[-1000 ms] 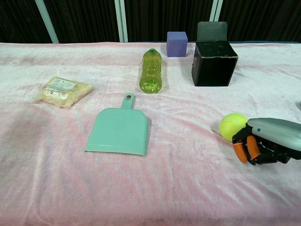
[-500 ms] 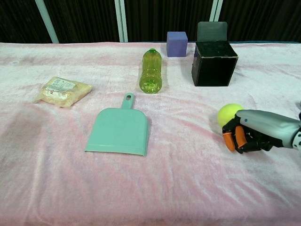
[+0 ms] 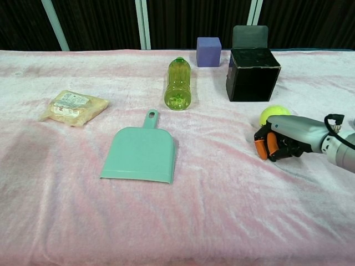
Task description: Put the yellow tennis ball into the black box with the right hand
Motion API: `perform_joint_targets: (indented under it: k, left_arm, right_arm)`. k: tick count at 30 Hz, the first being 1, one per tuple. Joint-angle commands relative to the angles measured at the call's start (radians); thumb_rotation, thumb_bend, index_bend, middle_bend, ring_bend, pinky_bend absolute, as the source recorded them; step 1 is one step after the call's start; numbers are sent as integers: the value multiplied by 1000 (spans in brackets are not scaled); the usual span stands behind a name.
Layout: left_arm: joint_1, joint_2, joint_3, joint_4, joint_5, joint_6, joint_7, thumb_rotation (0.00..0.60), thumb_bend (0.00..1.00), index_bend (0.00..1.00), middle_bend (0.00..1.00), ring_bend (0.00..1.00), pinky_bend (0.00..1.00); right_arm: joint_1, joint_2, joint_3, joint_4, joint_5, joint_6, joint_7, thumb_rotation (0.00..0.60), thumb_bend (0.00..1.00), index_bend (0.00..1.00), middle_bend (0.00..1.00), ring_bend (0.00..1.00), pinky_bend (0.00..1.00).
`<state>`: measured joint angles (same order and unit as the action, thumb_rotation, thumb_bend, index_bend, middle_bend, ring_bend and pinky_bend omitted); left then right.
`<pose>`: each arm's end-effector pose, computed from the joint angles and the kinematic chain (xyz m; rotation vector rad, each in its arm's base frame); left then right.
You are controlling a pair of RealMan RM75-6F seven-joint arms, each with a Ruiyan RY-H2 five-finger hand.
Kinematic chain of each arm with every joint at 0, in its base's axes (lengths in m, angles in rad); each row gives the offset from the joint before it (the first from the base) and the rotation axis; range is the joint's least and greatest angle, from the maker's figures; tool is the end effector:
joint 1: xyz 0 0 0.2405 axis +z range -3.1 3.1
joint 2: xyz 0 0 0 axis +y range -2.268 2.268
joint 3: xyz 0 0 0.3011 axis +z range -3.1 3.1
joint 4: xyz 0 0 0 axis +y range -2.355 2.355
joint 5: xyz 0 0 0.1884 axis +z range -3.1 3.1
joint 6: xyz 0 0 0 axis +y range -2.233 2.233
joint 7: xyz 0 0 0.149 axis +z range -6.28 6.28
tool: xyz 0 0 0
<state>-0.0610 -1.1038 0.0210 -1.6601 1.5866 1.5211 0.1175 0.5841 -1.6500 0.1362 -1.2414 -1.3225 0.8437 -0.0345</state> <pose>-0.3308 0.1651 0.1904 -1.4915 -0.8412 -0.8493 -0.2543 -0.3391 -0.0380 1.8705 -1.1869 0.8622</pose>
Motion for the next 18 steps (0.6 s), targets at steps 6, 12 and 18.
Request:
perform_joint_targets:
  k: [6, 12, 18]
  left_arm:
    - [-1, 0, -4, 1, -8, -6, -2, 600, 274, 137, 47, 0, 0]
    - [-3, 1, -7, -2, -13, -12, 1, 600, 274, 137, 47, 0, 0]
    - [-3, 1, -9, -5, -18, -14, 0, 600, 273, 137, 47, 0, 0]
  right_arm:
    - [79, -12, 29, 125, 3, -78, 42, 600, 1000, 949, 836, 856, 1000]
    - [122, -20, 22, 206, -44, -95, 101, 600, 1000, 949, 835, 855, 1000]
    - [174, -55, 23, 317, -77, -120, 185, 600, 1000, 949, 835, 854, 1000]
